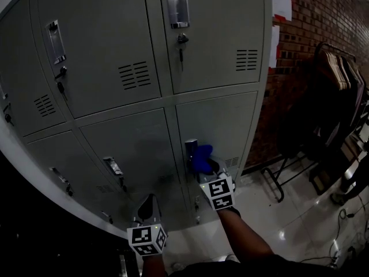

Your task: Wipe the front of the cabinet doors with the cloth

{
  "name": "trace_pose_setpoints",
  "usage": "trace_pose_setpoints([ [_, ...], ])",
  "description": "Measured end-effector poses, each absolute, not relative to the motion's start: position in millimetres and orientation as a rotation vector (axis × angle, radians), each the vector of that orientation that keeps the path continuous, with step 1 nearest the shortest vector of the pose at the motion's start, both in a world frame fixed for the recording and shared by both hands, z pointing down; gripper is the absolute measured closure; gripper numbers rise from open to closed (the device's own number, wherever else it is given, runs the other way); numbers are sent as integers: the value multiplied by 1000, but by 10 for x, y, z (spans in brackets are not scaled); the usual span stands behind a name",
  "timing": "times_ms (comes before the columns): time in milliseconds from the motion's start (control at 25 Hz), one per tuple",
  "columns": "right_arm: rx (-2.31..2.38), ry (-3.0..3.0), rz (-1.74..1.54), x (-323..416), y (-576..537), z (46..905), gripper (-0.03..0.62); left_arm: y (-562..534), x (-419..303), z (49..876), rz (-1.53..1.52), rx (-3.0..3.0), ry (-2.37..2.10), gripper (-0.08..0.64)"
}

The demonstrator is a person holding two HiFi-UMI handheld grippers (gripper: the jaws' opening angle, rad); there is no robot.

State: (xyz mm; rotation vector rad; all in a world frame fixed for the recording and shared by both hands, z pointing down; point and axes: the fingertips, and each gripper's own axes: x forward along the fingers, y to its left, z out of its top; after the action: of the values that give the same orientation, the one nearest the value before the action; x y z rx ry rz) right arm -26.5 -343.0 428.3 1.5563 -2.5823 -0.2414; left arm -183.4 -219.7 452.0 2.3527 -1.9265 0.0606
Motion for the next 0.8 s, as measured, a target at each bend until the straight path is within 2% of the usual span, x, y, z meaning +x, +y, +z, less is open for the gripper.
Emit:
trace_pose_setpoints([
  [320, 1507, -2471, -129, -277, -3544, 4793, 531, -2210, -1724, 4554, 63, 2361, -1907, 548],
  [800, 1552, -2482, -92, 117, -3641, 4736, 526, -2229, -1748, 4554, 43, 2307, -1962, 548],
])
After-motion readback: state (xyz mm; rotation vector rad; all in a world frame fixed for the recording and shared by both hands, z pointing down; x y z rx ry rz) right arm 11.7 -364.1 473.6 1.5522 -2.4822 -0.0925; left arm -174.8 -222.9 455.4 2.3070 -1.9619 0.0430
